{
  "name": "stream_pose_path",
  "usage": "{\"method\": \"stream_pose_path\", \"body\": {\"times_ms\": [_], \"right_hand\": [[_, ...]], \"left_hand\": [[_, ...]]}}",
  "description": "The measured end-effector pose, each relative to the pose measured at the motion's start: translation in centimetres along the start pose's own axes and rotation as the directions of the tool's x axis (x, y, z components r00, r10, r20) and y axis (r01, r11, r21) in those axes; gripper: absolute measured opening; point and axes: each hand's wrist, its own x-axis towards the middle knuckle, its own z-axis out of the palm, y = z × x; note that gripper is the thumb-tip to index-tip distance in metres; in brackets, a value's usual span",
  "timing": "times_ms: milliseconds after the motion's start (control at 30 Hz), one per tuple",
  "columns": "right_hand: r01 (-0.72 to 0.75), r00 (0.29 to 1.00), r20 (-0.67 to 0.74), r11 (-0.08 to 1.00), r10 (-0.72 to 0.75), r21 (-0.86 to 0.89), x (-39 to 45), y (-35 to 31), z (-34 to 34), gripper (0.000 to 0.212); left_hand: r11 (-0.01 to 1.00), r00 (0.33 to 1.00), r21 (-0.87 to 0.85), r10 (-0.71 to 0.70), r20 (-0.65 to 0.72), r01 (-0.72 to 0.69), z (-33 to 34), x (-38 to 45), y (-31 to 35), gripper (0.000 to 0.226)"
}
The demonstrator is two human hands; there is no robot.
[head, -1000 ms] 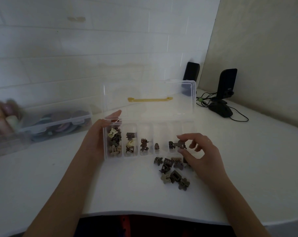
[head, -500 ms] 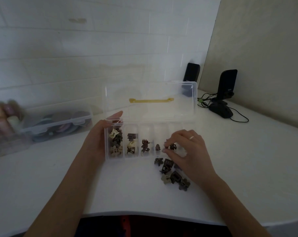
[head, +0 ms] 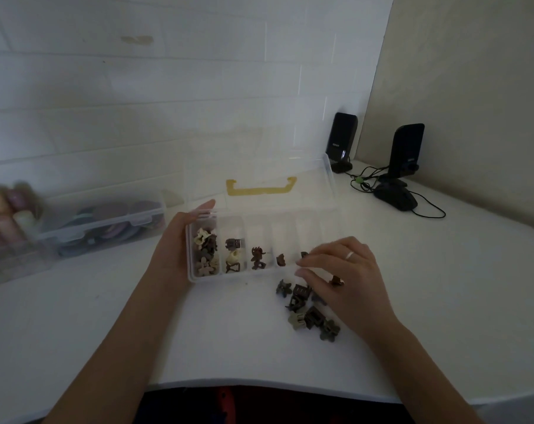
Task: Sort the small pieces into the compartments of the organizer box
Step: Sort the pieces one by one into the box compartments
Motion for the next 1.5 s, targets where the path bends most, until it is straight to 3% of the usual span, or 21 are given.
{"method": "stream_pose_path", "body": {"times_ms": [133, 300, 400, 500, 667, 800, 967, 1067, 1267, 1333, 1433, 1500], "right_hand": [[-0.077, 0.99, 0.123, 0.997, 0.072, 0.032, -0.4, -0.7, -0.1, 0.02], [-0.018, 0.976, 0.207, 0.978, 0.062, -0.206, -0.6, -2.2, 0.8, 0.029], [-0.112, 0.949, 0.263, 0.964, 0.176, -0.24, -0.4, -2.3, 1.0, 0.037], [-0.177, 0.917, 0.323, 0.964, 0.235, -0.198, 0.0, -2.2, 1.3, 0.042], [-0.33, 0.859, 0.409, 0.944, 0.308, -0.017, 0.5, -2.1, 1.2, 0.027], [-0.385, 0.835, 0.435, 0.922, 0.338, 0.022, 0.7, -2.4, 1.3, 0.016], [-0.329, 0.891, 0.329, 0.944, 0.314, -0.012, 0.9, -2.5, 1.2, 0.01], [-0.33, 0.917, 0.266, 0.94, 0.297, 0.088, 1.7, -3.0, 0.5, 0.011], [-0.138, 0.95, 0.309, 0.955, 0.051, 0.264, 6.6, -7.7, 1.9, 0.013], [-0.063, 0.949, 0.314, 0.981, 0.003, 0.183, 7.8, -8.7, 3.7, 0.016], [0.149, 0.957, 0.272, 0.977, -0.104, -0.15, 8.5, -9.2, 6.5, 0.025], [0.178, 0.968, 0.22, 0.952, -0.123, -0.249, 8.5, -9.3, 7.7, 0.027]], "left_hand": [[1.0, 0.999, -0.017, 0.005, -0.048, -0.006, -0.1, 0.1, 0.0, 0.039], [0.999, 0.998, -0.046, 0.001, -0.059, -0.004, -0.3, 0.2, 0.0, 0.04], [0.999, 0.998, -0.044, 0.007, -0.059, -0.009, -0.5, 0.3, -0.1, 0.039], [0.999, 0.999, -0.033, 0.012, -0.052, -0.013, -0.6, 0.4, 0.0, 0.041], [0.999, 0.999, -0.048, 0.014, -0.05, -0.017, -0.8, 0.6, 0.1, 0.048], [0.999, 0.998, -0.037, 0.013, -0.054, -0.015, -0.4, 0.3, 0.1, 0.044], [0.999, 1.0, -0.033, 0.003, -0.026, -0.004, 0.0, 0.0, 0.0, 0.044], [0.999, 1.0, -0.043, -0.003, -0.013, 0.002, 0.0, 0.0, 0.1, 0.042], [0.998, 1.0, -0.066, -0.012, -0.013, 0.011, 0.3, -0.2, 0.4, 0.047], [0.997, 1.0, -0.079, -0.002, 0.016, 0.004, 0.4, -0.4, 0.4, 0.042], [0.99, 0.999, -0.141, -0.012, 0.045, 0.018, 0.4, -0.5, 0.3, 0.037], [0.985, 0.998, -0.168, -0.037, 0.057, 0.047, 0.5, -0.6, 0.4, 0.039]]}}
